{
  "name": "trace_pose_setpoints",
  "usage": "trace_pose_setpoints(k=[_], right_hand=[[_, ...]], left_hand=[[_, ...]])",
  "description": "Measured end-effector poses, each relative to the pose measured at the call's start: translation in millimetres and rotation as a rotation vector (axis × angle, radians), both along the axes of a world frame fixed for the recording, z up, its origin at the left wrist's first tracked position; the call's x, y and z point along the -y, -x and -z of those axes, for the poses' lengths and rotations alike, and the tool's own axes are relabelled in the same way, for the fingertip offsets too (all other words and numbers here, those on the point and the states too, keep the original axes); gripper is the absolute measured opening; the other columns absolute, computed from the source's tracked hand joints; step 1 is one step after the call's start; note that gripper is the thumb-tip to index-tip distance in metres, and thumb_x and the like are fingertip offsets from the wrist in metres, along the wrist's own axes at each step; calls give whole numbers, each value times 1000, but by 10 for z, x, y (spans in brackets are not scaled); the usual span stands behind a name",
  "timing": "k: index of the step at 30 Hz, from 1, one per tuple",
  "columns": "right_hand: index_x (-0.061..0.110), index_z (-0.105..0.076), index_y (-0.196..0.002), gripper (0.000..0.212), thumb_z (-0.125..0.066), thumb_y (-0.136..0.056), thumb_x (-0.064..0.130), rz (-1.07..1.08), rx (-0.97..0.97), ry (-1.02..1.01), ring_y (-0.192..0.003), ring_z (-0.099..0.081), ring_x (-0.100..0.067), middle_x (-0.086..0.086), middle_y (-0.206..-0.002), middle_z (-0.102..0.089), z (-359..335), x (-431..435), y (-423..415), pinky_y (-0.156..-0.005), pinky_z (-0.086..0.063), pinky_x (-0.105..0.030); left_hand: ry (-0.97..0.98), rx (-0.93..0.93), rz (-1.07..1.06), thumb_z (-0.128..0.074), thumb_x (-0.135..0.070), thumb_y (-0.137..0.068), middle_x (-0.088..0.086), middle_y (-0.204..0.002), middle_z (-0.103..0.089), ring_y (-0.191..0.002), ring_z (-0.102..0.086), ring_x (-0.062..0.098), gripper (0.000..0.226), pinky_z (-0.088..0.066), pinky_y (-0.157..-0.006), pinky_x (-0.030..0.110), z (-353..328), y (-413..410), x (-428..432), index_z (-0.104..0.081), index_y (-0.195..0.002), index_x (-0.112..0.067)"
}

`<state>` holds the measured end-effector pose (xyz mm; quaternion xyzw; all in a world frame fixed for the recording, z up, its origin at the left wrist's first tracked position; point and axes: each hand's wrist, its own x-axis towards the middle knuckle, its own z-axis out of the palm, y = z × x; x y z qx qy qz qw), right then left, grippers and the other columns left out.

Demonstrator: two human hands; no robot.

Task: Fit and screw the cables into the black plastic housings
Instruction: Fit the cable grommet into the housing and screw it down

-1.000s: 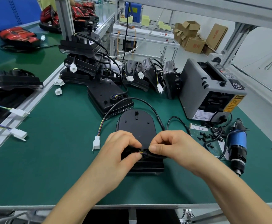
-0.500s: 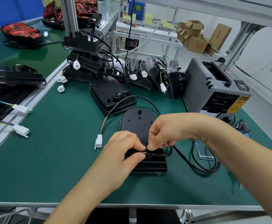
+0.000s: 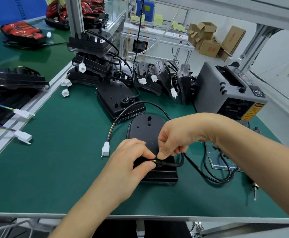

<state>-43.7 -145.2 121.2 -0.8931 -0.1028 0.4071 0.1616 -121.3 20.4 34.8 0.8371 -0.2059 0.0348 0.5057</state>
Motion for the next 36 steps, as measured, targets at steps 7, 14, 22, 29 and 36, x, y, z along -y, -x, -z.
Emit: trace_pose_setpoints(k=[7, 14, 22, 29, 36], right_hand=[[19, -63, -70, 20, -74, -80, 31, -17, 30, 26, -53, -52, -7, 6, -59, -59, 28, -31, -24, -51, -45, -15], [19, -60, -71, 17, -73, -82, 23, 58, -54, -109, -56, -54, -5, 5, -64, -59, 90, 67, 4, -51, -47, -14], [19, -63, -72, 14, -73, -82, 19, 85, -123, -184, -56, -56, -4, 6, -62, -61, 100, 95, -17, -55, -50, -15], [18, -67, -77, 8, -71, -83, 15, 53, 31, -296, -63, -61, -3, 5, -71, -64, 137, 138, 111, -58, -50, -14], [26, -62, -73, 17, -67, -85, 15, 13, 184, -333, -53, -55, 5, 20, -59, -60, 153, 194, 267, -55, -44, -10]], left_hand=[[-11, -18, -56, -78, -33, -69, -25, -98, -53, -110, -38, -15, 22, -24, -82, -3, -24, 23, 55, -61, -83, -34], [-96, 98, -244, -69, -49, -65, -16, -86, -48, -97, -37, 2, 28, -30, -83, 8, 48, 64, 307, -57, -81, -29], [3, 299, -184, -69, -26, -77, -10, -87, -57, -117, -46, 8, 8, -34, -101, 22, 192, 100, 199, -69, -84, -22], [32, 415, -192, -60, -27, -84, -2, -87, -59, -111, -55, 13, 18, -37, -106, 38, 306, 83, 199, -70, -82, -12], [68, 357, -231, -60, -31, -81, -2, -88, -64, -110, -55, 6, 23, -33, -109, 30, 287, 82, 213, -68, -82, -10]])
